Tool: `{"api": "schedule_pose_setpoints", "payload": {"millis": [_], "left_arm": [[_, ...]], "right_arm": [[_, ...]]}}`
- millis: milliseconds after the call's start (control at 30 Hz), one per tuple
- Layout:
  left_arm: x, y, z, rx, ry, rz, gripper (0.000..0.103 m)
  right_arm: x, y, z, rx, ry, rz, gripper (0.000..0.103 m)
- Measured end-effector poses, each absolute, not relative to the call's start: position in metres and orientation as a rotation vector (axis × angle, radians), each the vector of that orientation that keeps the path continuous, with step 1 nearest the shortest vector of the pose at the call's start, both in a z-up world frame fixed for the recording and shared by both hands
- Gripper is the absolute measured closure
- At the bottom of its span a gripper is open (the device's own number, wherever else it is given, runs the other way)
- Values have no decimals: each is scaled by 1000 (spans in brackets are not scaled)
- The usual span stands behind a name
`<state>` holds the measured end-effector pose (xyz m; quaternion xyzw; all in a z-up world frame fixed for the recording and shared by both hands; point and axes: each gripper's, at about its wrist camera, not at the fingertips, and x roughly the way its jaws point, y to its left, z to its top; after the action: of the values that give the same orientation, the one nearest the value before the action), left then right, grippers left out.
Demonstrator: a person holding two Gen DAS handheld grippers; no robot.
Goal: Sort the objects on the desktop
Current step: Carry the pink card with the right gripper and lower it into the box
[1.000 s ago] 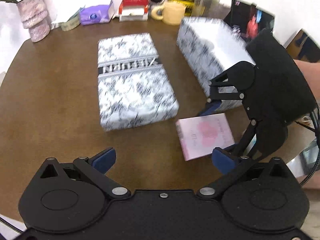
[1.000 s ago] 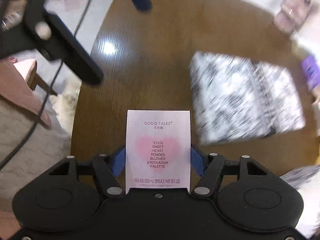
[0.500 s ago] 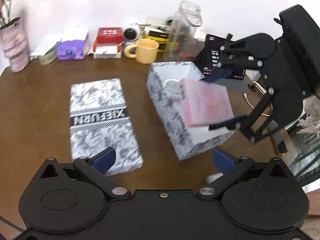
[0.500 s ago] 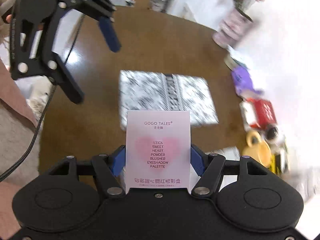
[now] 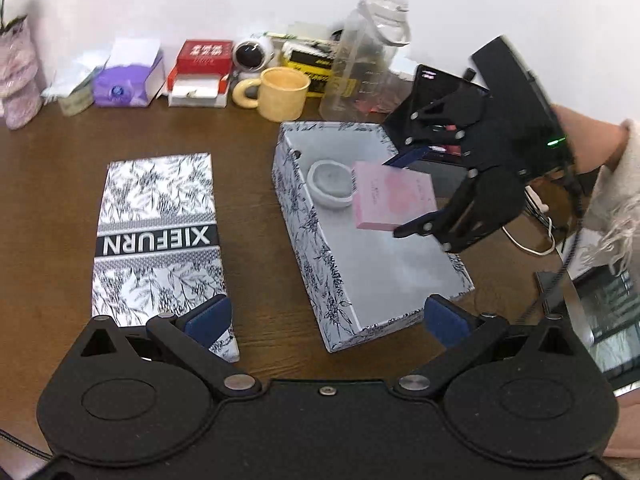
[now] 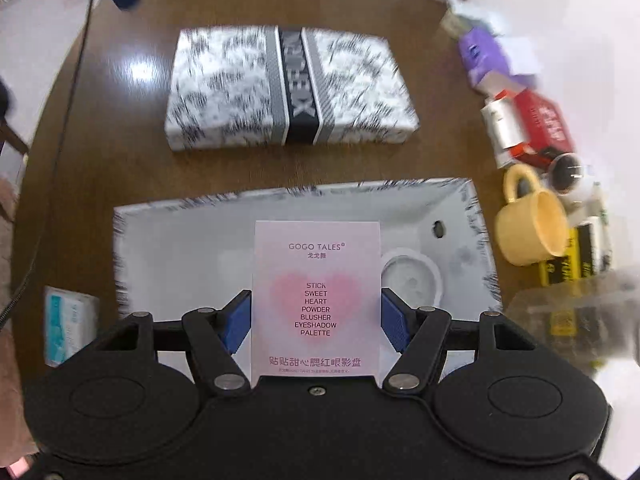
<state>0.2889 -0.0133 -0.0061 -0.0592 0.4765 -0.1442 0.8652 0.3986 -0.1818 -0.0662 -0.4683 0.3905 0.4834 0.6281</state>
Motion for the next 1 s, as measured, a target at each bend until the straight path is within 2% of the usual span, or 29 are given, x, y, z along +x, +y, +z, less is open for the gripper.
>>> {"api": "schedule_pose_setpoints", "payload": {"millis": [167, 400, 867, 1000], "left_arm": [[296, -14, -19, -157, 1036, -232, 0], [304, -18, -32, -170, 1071, -185, 0], [309, -40, -43, -147, 1105, -197, 0], [305, -42, -42, -138, 1106, -203, 0]], "right_arm": [[414, -168, -116, -1172, 905, 1142, 34], [422, -165, -146, -1179, 945, 1211, 34], [432, -176, -160, -1192, 959, 1235, 34], [432, -177, -160, -1194, 960, 1229, 29]]}}
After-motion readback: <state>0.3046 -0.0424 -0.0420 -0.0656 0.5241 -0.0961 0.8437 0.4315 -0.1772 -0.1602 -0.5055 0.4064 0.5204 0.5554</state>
